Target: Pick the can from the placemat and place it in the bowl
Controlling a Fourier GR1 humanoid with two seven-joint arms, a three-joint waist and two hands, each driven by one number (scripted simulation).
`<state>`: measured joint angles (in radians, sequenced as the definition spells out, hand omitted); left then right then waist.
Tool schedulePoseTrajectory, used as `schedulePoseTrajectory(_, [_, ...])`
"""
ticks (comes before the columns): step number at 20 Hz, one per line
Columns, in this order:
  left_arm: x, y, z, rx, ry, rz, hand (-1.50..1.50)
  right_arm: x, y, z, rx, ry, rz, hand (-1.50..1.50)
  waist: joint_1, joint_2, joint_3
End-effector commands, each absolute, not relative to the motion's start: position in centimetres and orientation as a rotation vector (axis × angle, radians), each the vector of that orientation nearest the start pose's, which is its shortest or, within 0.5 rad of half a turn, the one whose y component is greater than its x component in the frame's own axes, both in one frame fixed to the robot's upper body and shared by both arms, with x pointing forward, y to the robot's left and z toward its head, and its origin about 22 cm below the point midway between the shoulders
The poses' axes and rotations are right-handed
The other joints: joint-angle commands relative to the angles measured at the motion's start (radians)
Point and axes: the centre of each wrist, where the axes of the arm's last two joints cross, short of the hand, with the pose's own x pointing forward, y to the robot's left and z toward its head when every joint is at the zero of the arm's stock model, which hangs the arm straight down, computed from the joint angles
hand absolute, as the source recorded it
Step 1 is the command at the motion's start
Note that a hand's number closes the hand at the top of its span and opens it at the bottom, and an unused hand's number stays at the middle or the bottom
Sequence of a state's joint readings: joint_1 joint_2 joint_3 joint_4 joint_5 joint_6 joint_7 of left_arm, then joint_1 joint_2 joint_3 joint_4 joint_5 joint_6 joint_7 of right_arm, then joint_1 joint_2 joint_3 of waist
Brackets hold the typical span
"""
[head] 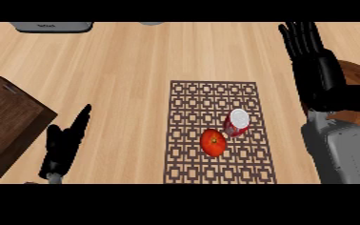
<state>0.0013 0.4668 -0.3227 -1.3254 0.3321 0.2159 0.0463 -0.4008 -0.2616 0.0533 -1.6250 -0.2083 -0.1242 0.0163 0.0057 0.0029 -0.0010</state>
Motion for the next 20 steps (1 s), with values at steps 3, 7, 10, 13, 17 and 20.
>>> schedulePoseTrajectory(3, [22.5,29.4,0.3,0.11,-1.415,-0.041,0.0,31.1,-23.6,10.3,-0.056,-1.765,-0.05,-1.5,-0.025,-0.011,-0.002])
schedulePoseTrajectory(7, [23.3,29.8,2.7,0.1,-1.563,-0.042,0.0,29.2,-30.7,4.9,-0.596,-1.407,0.215,-1.5,-0.05,0.01,-0.047])
schedulePoseTrajectory(10, [24.5,28.7,4.4,-0.016,-1.669,0.06,0.0,28.6,-29.2,2.4,-0.722,-1.289,-0.17,-1.5,-0.036,-0.007,-0.009])
schedulePoseTrajectory(13, [26.4,29.0,5.6,-0.068,-1.697,0.08,0.0,29.0,-26.9,3.8,-0.853,-1.355,-0.146,-1.5,-0.026,-0.005,-0.005])
schedulePoseTrajectory(17, [26.6,29.2,5.4,-0.072,-1.684,0.066,0.0,30.7,-26.5,8.0,-1.006,-1.289,-0.018,-1.5,-0.011,-0.005,-0.005])
schedulePoseTrajectory(20, [26.4,29.8,5.7,-0.069,-1.706,0.067,0.0,30.8,-26.3,8.9,-1.003,-1.106,0.182,-1.5,-0.002,-0.007,-0.004])
